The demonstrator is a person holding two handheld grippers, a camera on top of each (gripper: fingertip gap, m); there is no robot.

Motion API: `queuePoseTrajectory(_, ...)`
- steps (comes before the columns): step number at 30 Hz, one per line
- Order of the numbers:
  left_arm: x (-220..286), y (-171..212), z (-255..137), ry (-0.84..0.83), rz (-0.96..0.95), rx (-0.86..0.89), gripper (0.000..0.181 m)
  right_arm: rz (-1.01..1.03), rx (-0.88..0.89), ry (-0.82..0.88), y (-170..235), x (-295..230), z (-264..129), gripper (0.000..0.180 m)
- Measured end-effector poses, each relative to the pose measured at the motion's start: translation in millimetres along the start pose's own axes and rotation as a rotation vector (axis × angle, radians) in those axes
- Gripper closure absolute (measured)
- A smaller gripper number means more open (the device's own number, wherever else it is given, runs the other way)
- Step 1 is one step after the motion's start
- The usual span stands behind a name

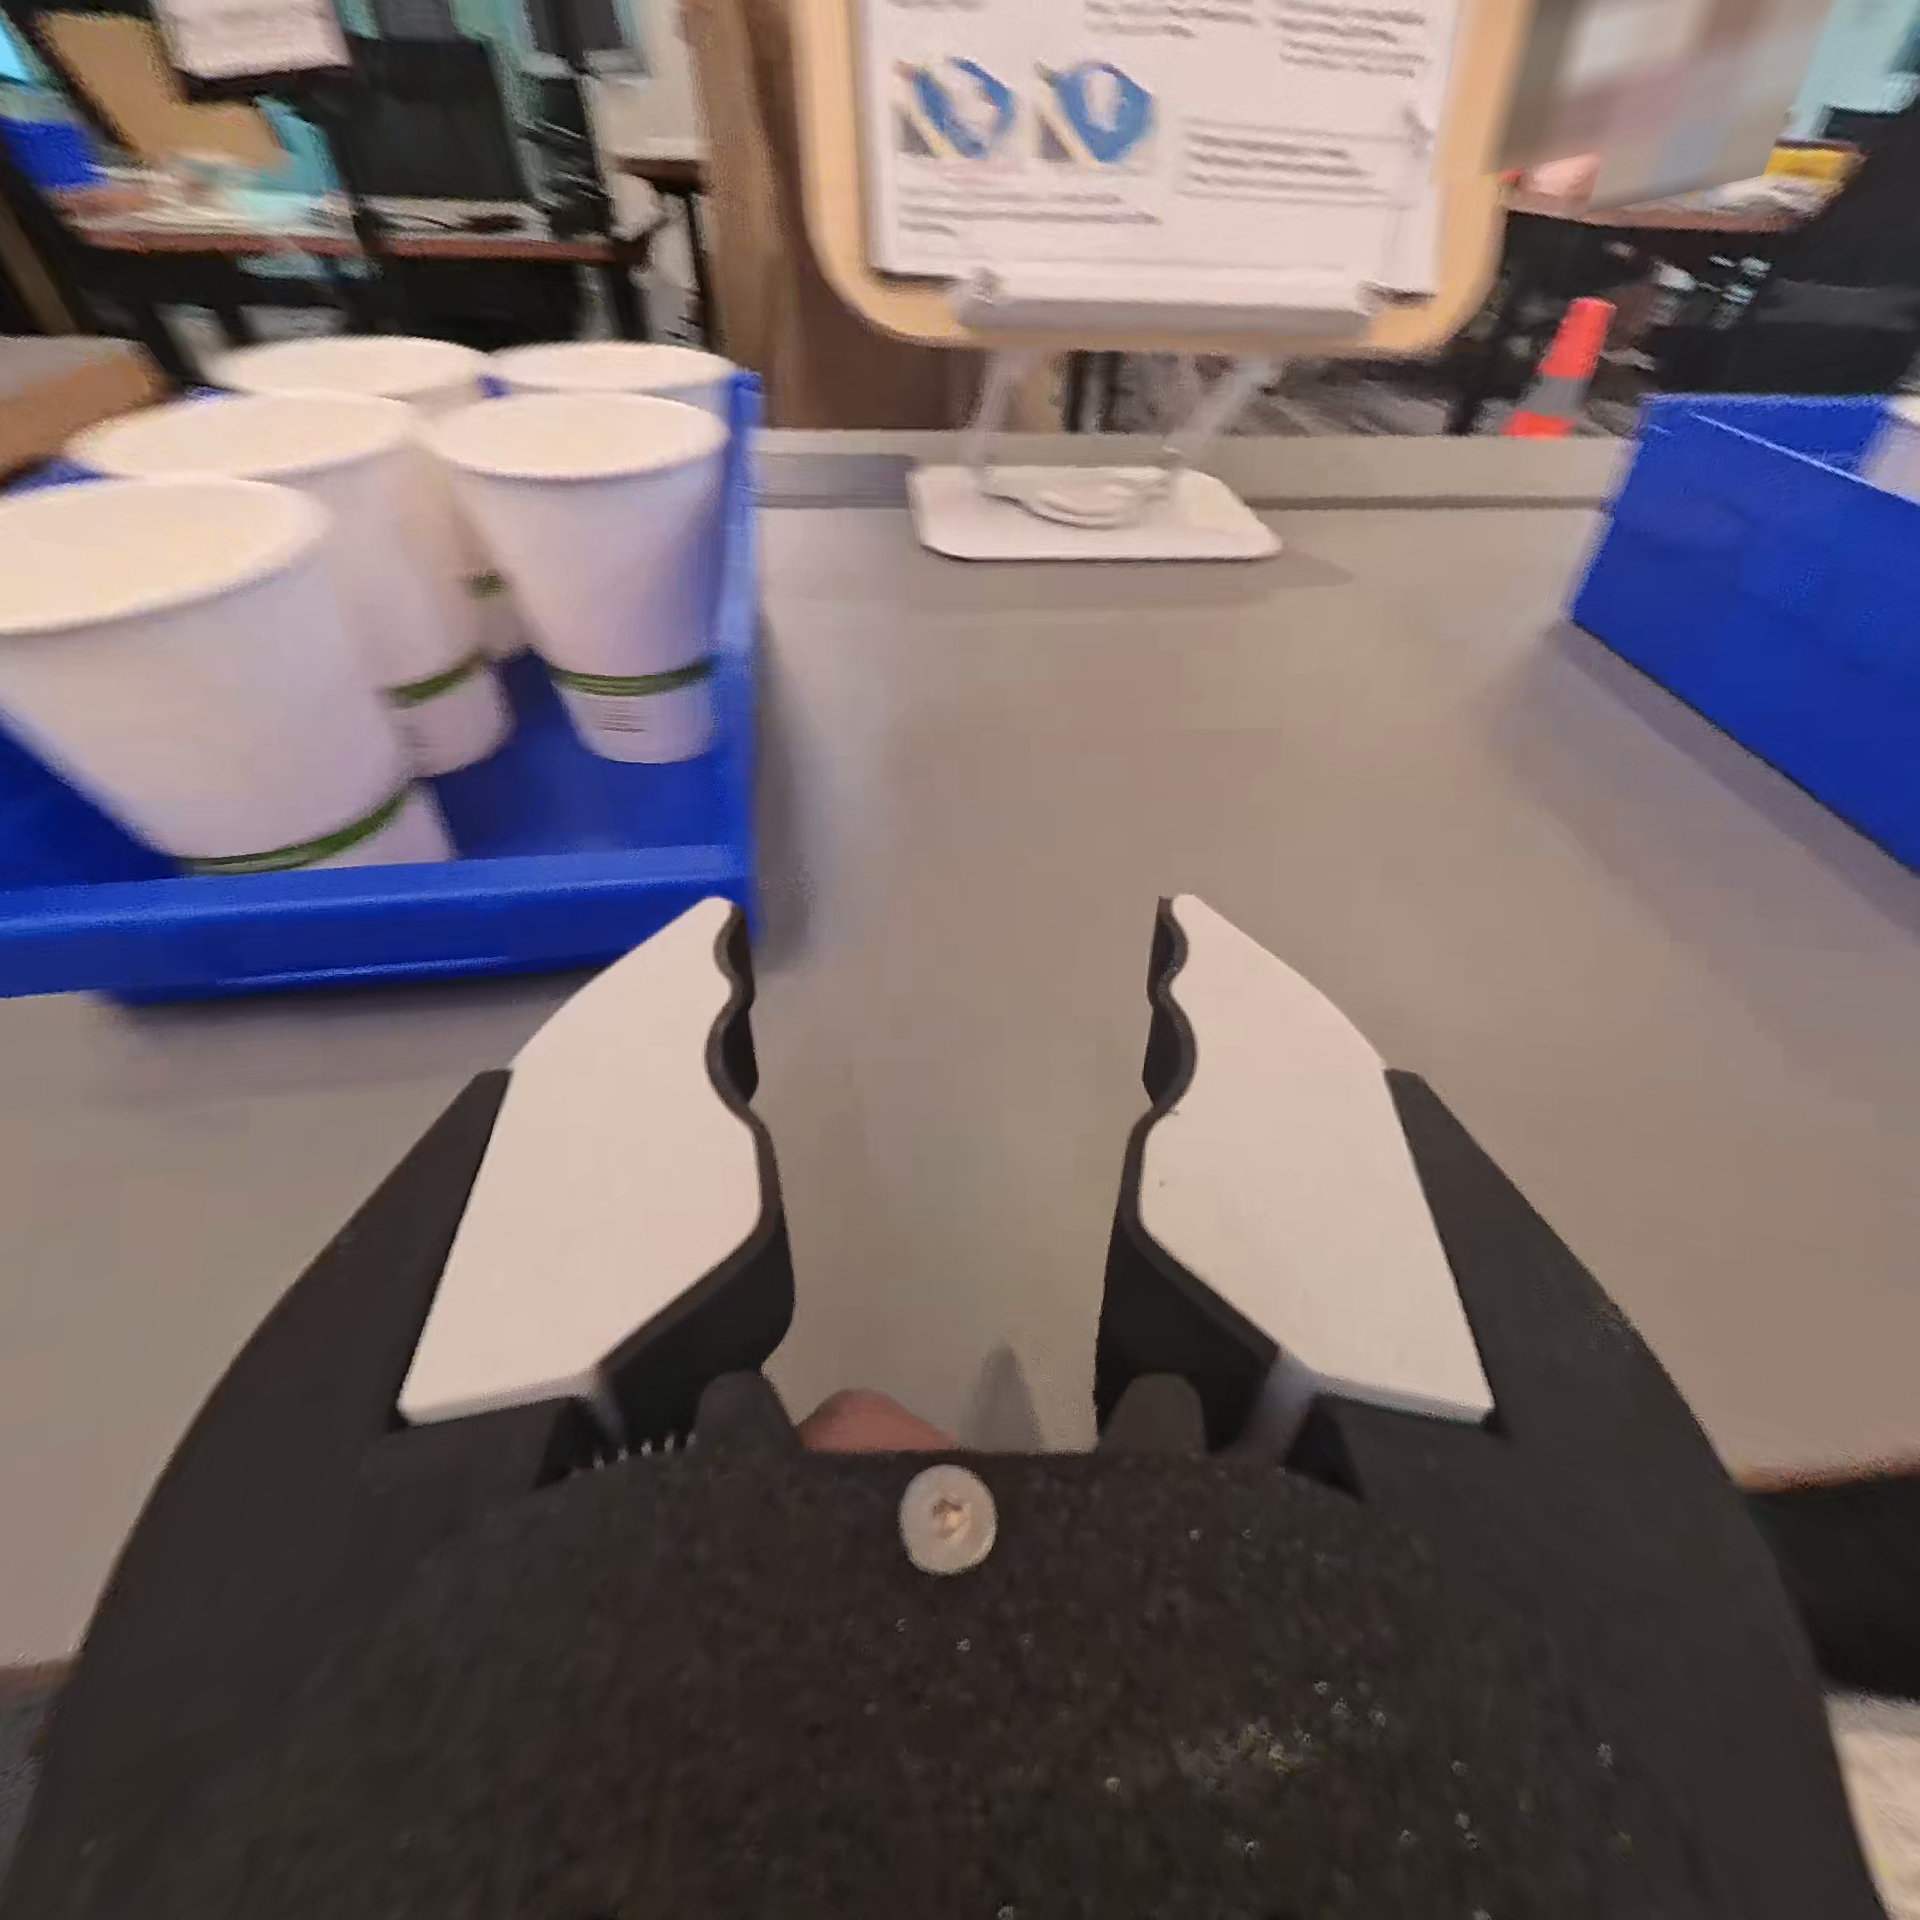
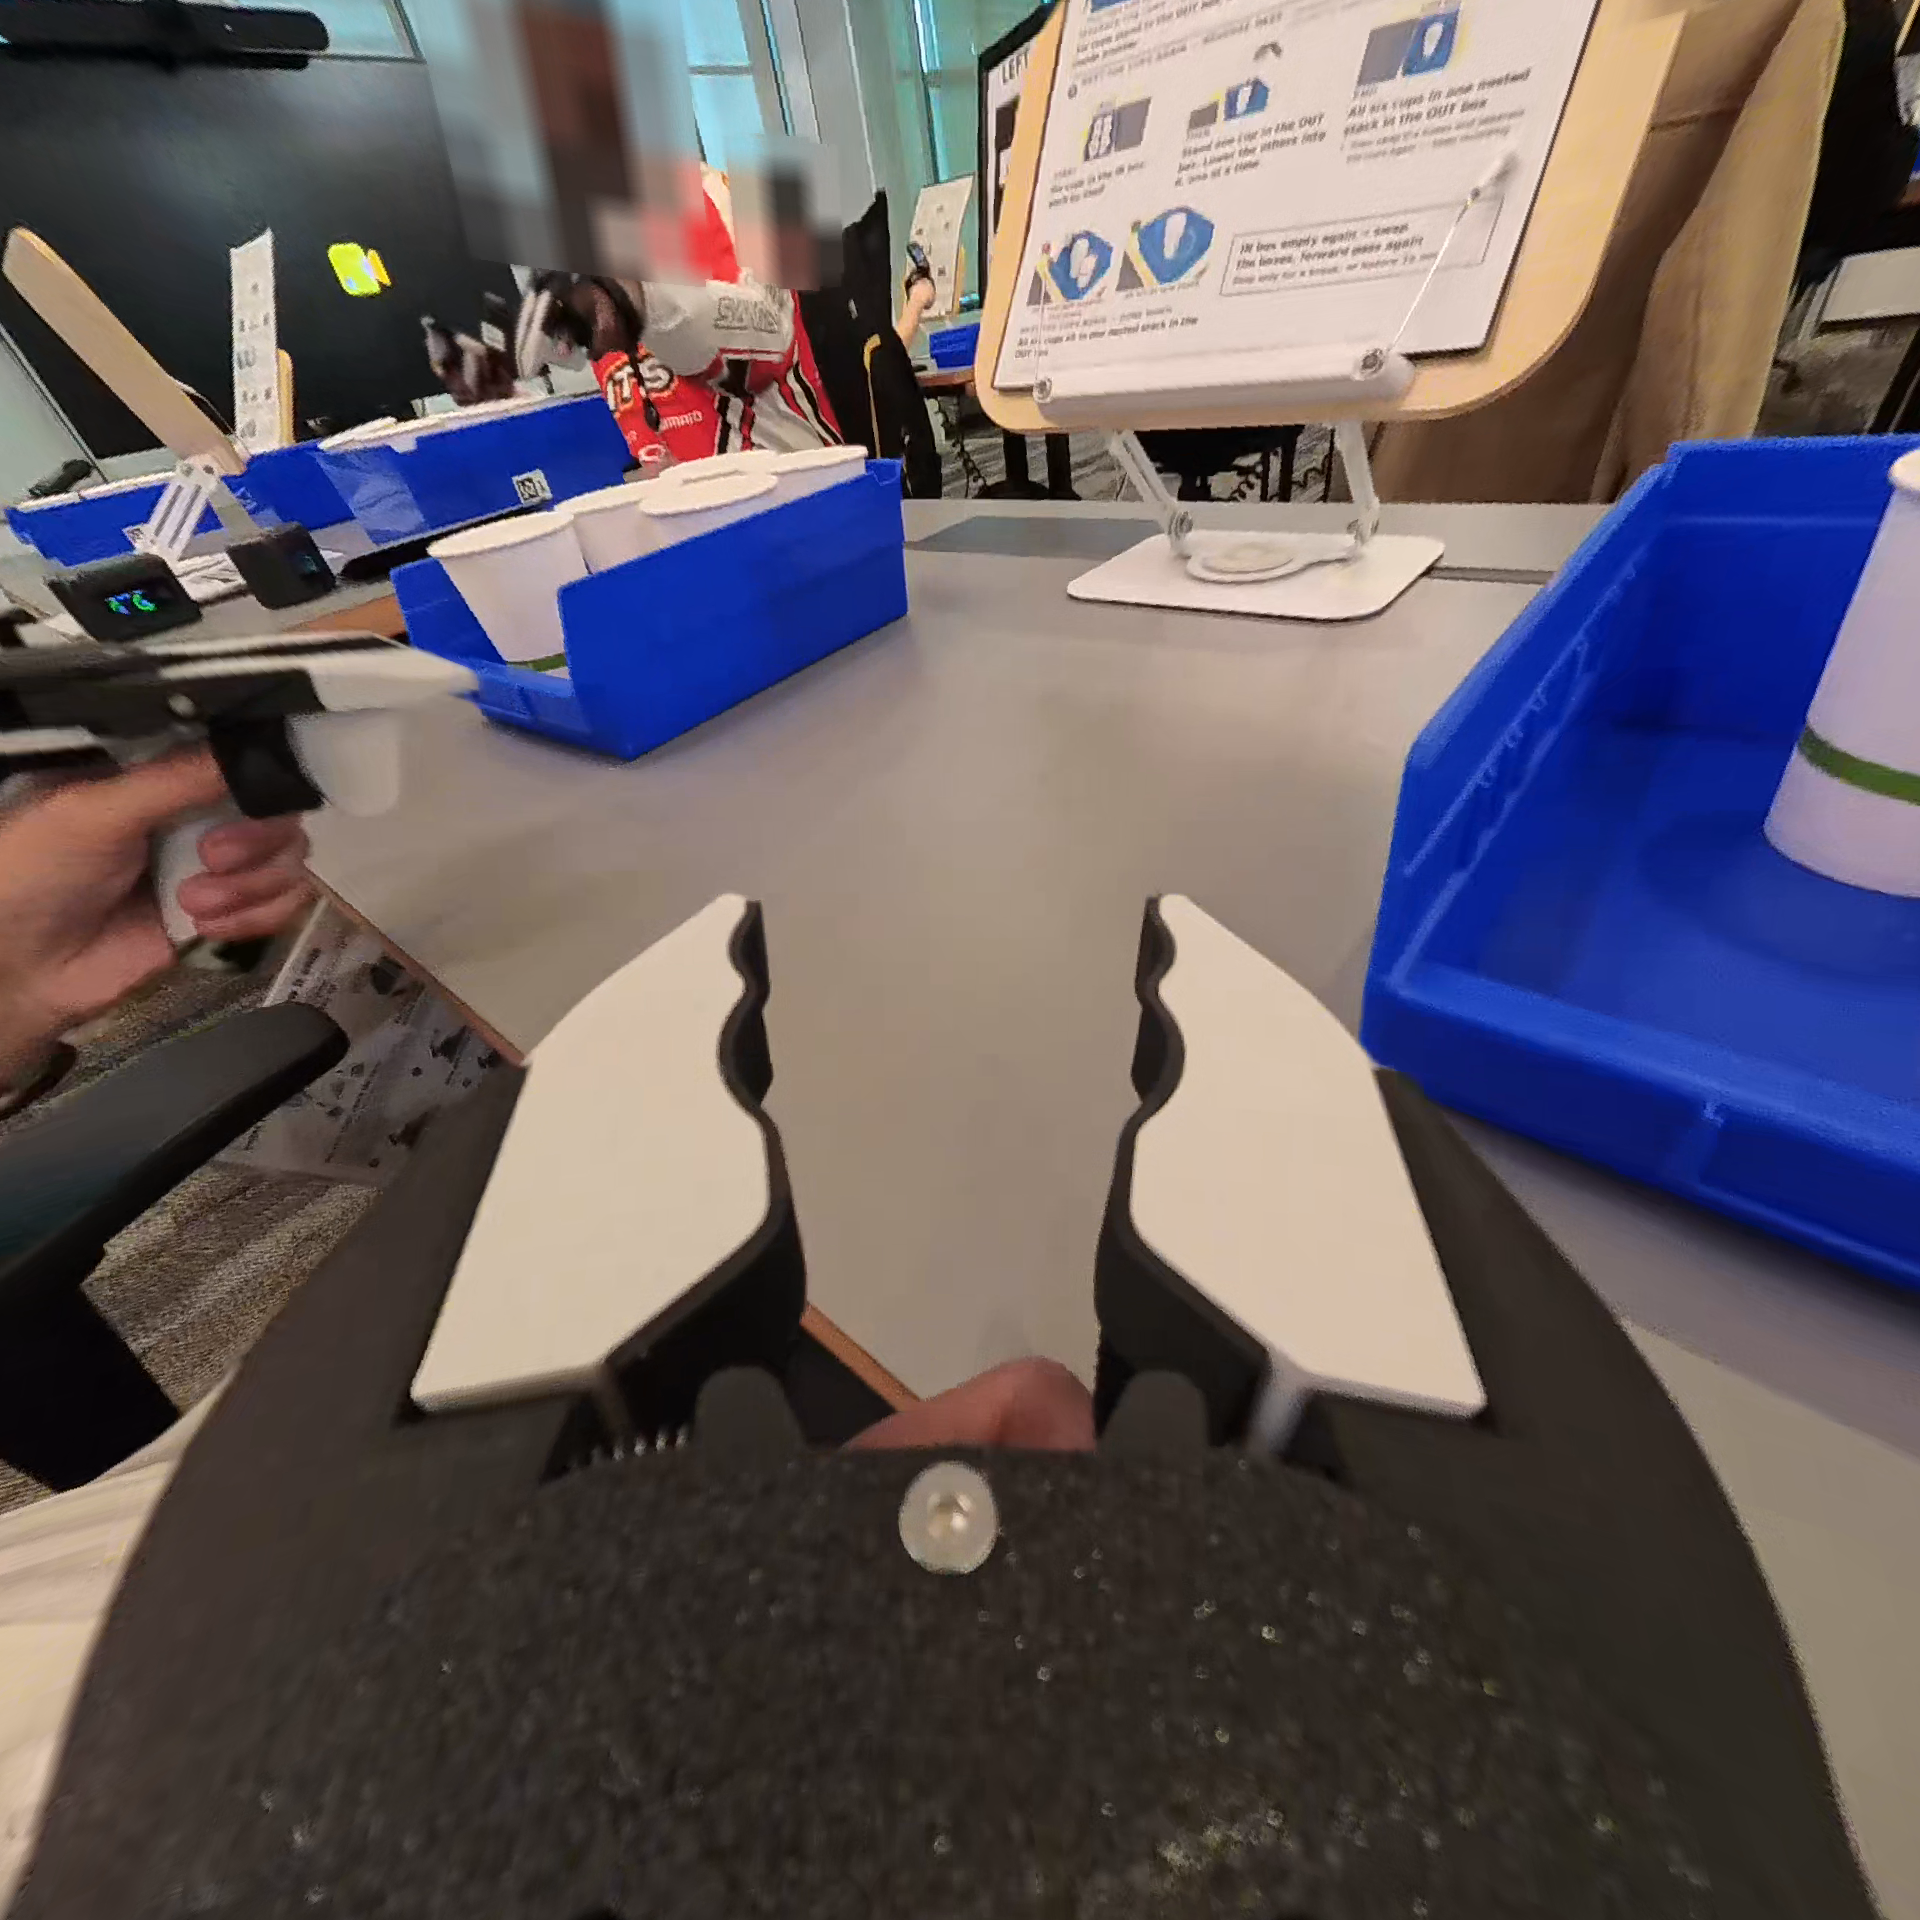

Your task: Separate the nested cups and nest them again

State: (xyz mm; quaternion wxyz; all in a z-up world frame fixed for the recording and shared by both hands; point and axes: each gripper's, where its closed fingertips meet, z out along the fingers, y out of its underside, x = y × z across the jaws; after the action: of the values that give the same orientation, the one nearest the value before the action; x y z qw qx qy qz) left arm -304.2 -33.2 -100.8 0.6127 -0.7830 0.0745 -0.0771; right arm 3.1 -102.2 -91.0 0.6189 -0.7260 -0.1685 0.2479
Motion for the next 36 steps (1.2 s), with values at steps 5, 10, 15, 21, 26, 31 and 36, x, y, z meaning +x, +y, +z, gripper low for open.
queuePoseTrajectory(5, -112.5, -18.0, 4.9, -0.252, -0.101, -0.001, 0.099, 0.047, -0.037, -0.023, 11.6, -1.2, -0.5, 0.111)
queuePoseTrajectory(10, -173.7, -19.0, 45.9, -0.359, -0.166, -0.055, 0.09, 0.034, -0.04, -0.023, 12.4, -3.4, -0.6, 0.114)
queuePoseTrajectory(15, -197.3, -19.8, 81.5, -0.439, -0.126, -0.104, 0.089, 0.038, -0.078, -0.039, 21.9, -7.9, 5.9, 0.114)
queuePoseTrajectory(21, -211.1, -21.1, 102.7, -0.466, -0.112, -0.139, 0.091, 0.018, -0.125, -0.054, 33.3, -14.9, 10.7, 0.115)
queuePoseTrajectory(26, -208.2, -28.1, 94.1, -0.418, -0.1, -0.097, 0.093, 0.019, -0.113, -0.048, 30.2, -12.7, 8.9, 0.117)
queuePoseTrajectory(31, -200.8, -53.1, 53.5, -0.285, -0.045, 0.008, 0.095, 0.05, -0.075, -0.047, 20.4, -2.3, 3.3, 0.119)
queuePoseTrajectory(36, -165.1, -83.5, 12.3, 0.041, -0.069, 0.108, 0.097, 0.072, -0.043, -0.128, 6.6, -1.1, 4.2, 0.119)
